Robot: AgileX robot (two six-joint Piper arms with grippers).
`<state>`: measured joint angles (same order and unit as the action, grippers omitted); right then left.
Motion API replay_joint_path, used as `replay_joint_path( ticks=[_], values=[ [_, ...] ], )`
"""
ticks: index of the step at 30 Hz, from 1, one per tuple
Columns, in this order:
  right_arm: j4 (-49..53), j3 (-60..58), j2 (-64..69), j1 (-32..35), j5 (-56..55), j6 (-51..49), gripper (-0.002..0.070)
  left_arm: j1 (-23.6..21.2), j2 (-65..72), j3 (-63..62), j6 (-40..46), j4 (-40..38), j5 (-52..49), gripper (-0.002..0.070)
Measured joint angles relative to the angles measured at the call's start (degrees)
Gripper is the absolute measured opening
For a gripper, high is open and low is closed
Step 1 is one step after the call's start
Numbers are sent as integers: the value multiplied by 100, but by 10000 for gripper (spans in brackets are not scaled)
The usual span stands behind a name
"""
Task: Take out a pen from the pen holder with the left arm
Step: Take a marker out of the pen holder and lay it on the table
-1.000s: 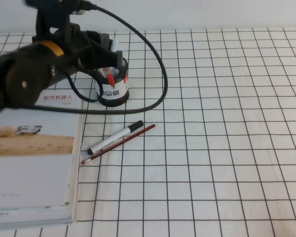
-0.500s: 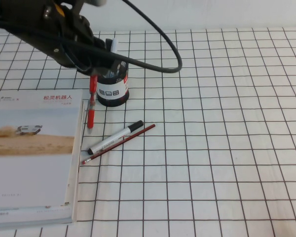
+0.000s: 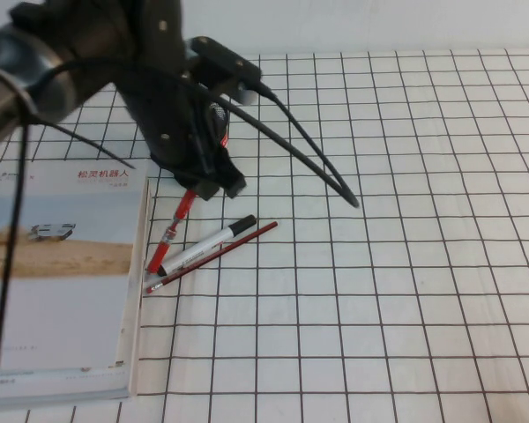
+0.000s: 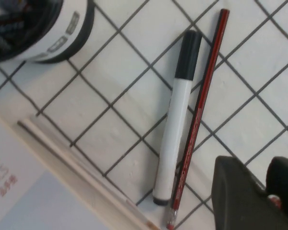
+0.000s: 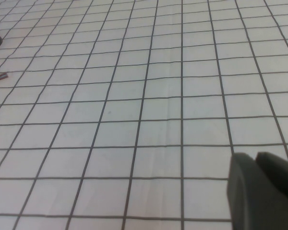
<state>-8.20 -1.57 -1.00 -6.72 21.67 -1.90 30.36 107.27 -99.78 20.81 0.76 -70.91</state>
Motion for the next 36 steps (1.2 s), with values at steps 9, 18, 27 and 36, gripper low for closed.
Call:
replay_joint_path(
  ticks=[9,18,27,36],
  values=[
    [0,0,0,0,0,0,-15,160,967,-841,364,335,0,105],
    [0,0,0,0,0,0,-15,160,1376,-922,470,518,11,105],
    [0,0,0,0,0,0,-15,160,1693,-930,474,476,381,104],
    [0,0,0,0,0,0,-15,160,1981,-930,306,373,888,104]
  ],
)
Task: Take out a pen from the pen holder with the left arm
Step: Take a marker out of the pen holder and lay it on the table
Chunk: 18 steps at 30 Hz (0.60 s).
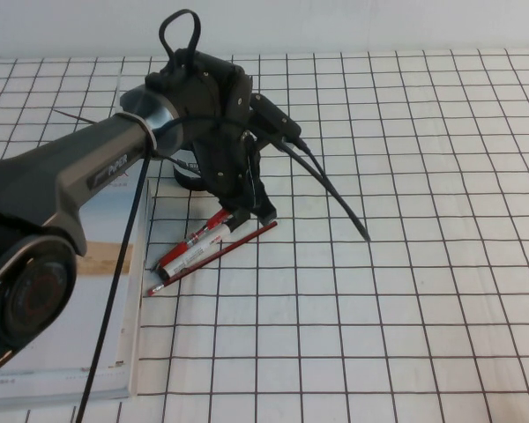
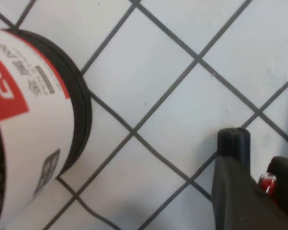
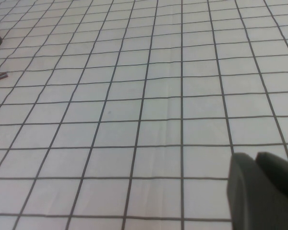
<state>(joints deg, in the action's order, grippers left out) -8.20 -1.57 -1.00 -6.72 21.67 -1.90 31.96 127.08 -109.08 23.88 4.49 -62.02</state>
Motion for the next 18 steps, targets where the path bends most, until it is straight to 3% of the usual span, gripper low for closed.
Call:
replay_joint_path(
  ticks=[5,12,18],
  values=[
    [0,0,0,0,0,0,-15,-11,60,0,-84,-86,69,120],
    [0,0,0,0,0,0,-15,-60,82,0,-273,-129,194,277],
    [0,0,0,0,0,0,-15,-60,82,0,-644,-101,130,311]
  ],
)
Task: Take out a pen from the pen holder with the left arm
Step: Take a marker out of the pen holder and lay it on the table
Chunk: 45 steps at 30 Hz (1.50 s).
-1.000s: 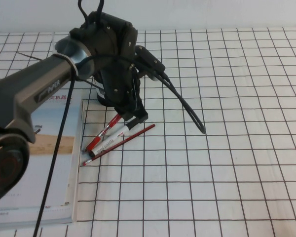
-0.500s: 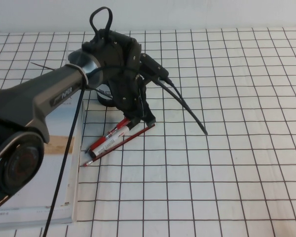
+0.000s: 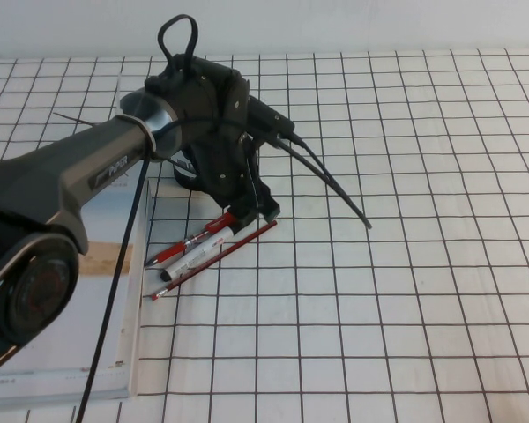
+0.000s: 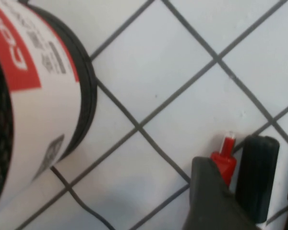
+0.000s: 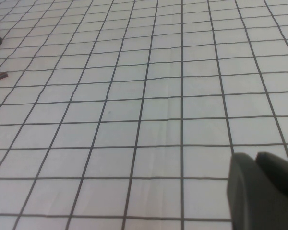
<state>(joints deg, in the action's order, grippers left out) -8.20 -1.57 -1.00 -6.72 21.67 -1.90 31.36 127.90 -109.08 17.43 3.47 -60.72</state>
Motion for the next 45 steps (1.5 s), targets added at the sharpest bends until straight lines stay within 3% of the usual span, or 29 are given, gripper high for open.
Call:
replay_joint_path(
  ticks=[3,5,8,12,24,45],
  values=[
    [0,0,0,0,0,0,-15,0,0,0,-27,10,-111,296],
    [0,0,0,0,0,0,-15,0,-26,0,-40,10,-135,234],
    [0,0,0,0,0,0,-15,0,-145,0,-102,-3,-135,83],
    [0,0,0,0,0,0,-15,0,-403,0,-200,-183,-148,18],
    [0,0,0,0,0,0,-15,0,-2293,552,-247,-923,220,0],
    [0,0,0,0,0,0,-15,0,-8172,7030,-547,-975,3914,0]
  ],
)
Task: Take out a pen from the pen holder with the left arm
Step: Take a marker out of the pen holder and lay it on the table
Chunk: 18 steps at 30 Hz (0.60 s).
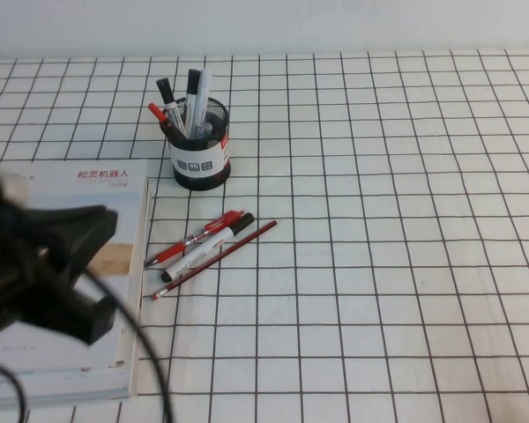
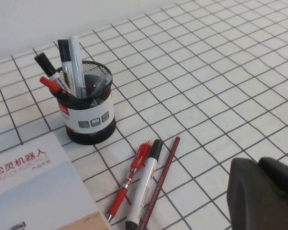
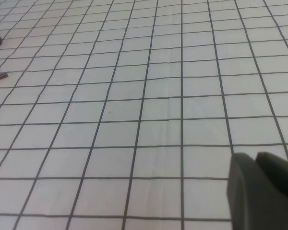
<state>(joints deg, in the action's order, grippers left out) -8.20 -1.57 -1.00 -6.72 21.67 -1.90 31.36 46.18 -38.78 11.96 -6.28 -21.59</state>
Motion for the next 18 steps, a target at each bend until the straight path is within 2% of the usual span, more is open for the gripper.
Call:
replay_joint_path(
  ticks=[5,11,15,18],
  values=[
    [0,0,0,0,0,0,-15,0,-884,515,0,0,93,0],
    [0,0,0,0,0,0,-15,0,-1249,882,12,207,-73,0],
    [0,0,0,0,0,0,-15,-11,-1530,1405,35,263,261,0],
    [0,0,0,0,0,0,-15,-298,-1985,1899,57,183,622,0]
  ],
)
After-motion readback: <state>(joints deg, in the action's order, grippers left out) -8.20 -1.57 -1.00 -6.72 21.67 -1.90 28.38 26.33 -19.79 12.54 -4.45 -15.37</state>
